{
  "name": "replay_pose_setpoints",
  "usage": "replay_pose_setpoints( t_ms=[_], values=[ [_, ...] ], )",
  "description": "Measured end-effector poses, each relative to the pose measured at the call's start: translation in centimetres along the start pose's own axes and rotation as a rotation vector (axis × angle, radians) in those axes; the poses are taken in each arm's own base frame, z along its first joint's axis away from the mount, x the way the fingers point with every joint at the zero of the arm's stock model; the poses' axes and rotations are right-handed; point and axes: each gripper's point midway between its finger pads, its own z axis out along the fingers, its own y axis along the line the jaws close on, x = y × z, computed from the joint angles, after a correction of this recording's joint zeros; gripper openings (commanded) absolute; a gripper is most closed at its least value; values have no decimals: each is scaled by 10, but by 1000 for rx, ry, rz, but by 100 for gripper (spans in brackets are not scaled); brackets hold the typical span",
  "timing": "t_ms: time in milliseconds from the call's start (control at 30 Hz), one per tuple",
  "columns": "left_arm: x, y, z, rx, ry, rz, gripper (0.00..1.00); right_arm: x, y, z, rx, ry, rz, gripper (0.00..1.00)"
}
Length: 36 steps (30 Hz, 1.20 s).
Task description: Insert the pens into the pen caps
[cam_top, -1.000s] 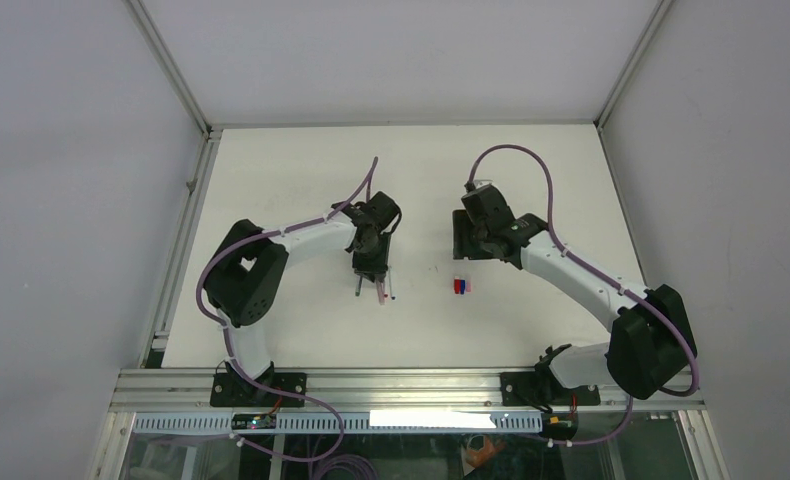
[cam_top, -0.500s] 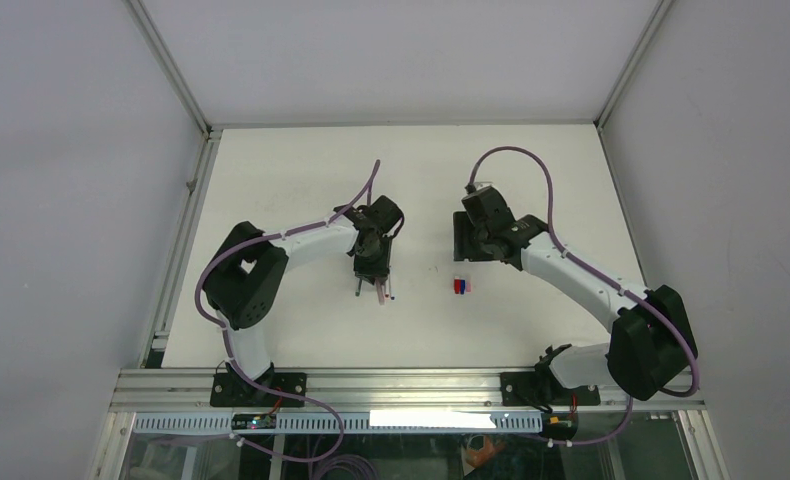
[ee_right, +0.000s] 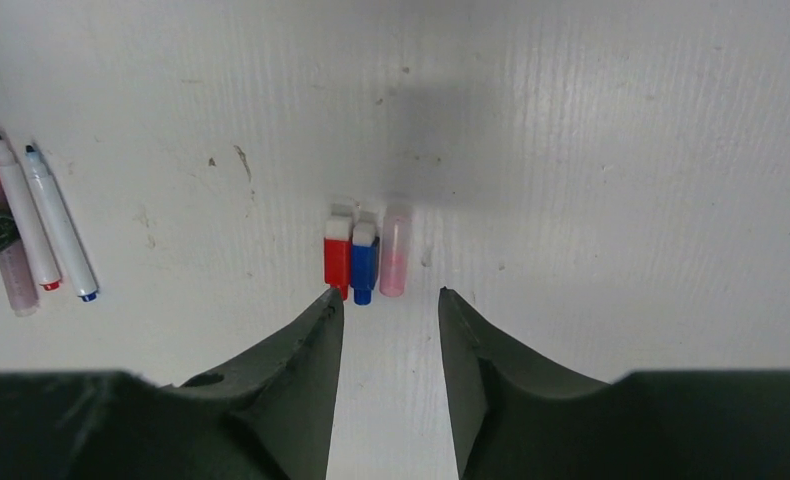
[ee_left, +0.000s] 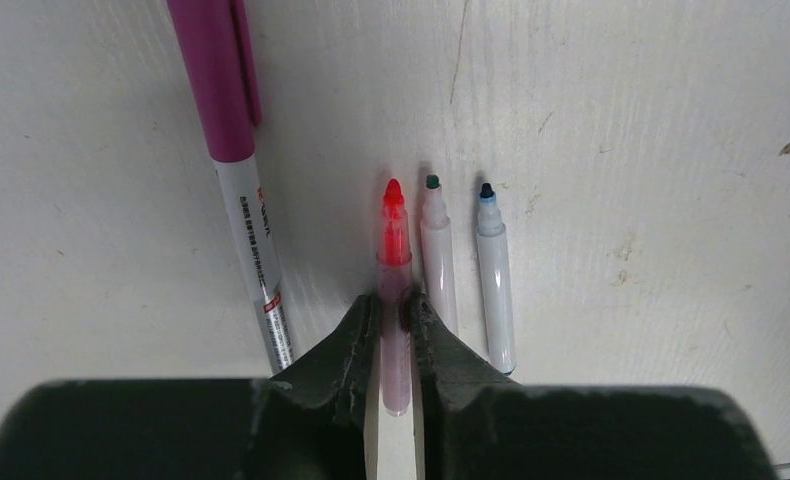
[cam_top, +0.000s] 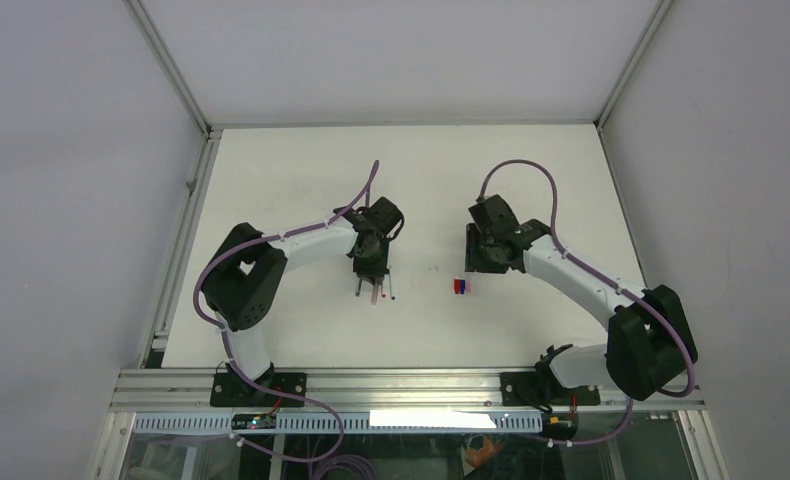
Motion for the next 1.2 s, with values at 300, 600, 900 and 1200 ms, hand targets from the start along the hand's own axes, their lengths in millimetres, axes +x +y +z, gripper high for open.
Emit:
replay_pose_setpoints(
  t_ms=[300,600,900,1200],
  values=[
    [0,0,0,3,-8,-1,0,18,-7,7,37,78,-7,42],
    [0,0,0,7,-15,-1,0,32,-12,25,87,164,-22,41],
    [-1,0,0,8,-16,3,0,27,-7,34,93,175,-24,38],
    [-1,0,-1,18,-30,4,0,25,-5,42,97,184,-25,33]
  ],
)
